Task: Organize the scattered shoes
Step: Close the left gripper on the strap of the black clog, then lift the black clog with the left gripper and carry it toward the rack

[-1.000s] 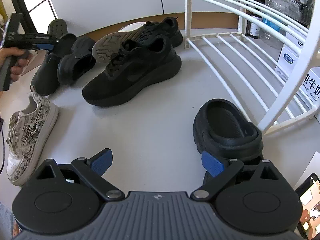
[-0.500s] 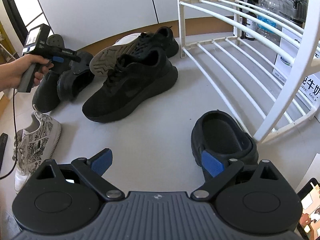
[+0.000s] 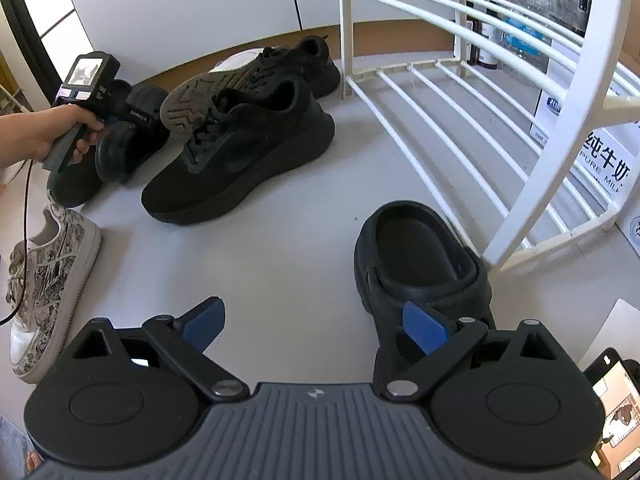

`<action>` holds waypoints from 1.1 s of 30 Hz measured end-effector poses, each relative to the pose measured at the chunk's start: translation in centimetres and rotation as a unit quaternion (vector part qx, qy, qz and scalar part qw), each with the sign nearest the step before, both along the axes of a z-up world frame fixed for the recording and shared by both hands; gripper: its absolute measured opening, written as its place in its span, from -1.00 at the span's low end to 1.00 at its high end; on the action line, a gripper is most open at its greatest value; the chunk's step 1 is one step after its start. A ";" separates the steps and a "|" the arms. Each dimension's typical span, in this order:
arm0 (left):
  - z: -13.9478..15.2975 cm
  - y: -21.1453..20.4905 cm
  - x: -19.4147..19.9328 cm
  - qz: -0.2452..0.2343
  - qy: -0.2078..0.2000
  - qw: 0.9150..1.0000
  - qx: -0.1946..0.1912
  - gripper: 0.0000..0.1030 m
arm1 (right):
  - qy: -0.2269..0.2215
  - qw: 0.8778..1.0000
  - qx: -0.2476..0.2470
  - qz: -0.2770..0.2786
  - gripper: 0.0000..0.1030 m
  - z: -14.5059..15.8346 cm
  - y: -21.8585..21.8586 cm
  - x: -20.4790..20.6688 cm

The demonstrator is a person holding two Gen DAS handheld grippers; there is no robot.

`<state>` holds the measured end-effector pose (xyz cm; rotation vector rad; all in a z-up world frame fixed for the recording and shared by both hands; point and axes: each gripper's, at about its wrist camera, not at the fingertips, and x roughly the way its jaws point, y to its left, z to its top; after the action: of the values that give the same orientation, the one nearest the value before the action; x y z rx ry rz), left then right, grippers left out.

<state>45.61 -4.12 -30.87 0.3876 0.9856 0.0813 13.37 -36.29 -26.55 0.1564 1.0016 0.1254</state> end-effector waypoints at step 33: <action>5.3 0.8 -11.4 -0.039 0.054 0.995 -0.068 0.28 | -0.005 0.999 0.049 0.019 0.91 0.2 4.0 -1.2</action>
<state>34.20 -3.29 -25.62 0.3074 1.0752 -0.0773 12.21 -32.29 -26.37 0.2262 0.9892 0.2107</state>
